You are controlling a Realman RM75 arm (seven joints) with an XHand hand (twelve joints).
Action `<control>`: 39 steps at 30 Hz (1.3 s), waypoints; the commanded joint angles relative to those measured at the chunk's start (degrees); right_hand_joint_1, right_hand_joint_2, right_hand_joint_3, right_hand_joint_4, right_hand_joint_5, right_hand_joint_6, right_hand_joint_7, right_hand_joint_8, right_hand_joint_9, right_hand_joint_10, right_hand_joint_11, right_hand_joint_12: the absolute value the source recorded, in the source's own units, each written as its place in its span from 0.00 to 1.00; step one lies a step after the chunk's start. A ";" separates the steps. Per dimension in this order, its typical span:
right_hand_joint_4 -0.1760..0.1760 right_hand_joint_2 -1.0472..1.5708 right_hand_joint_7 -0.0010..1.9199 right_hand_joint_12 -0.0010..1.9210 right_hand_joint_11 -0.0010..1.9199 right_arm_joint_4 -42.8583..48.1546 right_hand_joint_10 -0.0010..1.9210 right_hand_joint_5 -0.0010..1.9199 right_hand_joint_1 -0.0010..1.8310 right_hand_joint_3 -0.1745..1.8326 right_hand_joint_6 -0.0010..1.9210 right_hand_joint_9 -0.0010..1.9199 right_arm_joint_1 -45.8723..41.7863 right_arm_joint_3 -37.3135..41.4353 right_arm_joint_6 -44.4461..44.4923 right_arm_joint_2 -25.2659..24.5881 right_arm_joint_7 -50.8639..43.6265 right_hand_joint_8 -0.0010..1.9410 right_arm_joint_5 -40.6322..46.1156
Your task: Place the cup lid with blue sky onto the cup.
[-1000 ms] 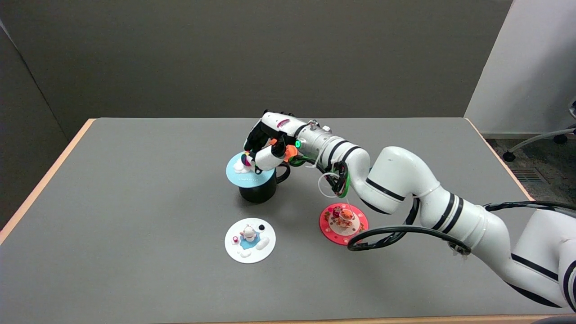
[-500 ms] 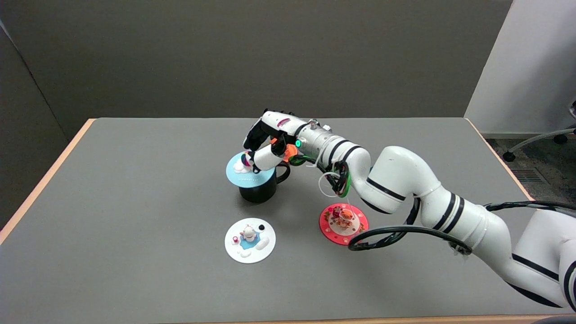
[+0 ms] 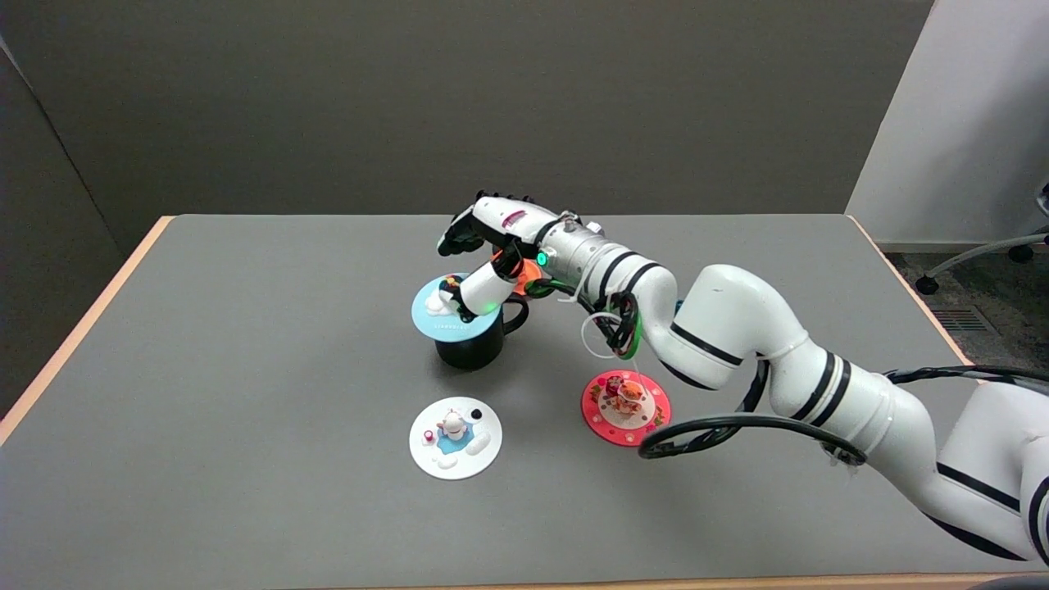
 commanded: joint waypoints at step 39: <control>0.20 0.62 0.35 0.09 0.14 7.90 0.14 0.39 0.47 0.50 0.16 0.27 3.58 -6.80 -7.72 0.79 -15.47 0.22 -8.96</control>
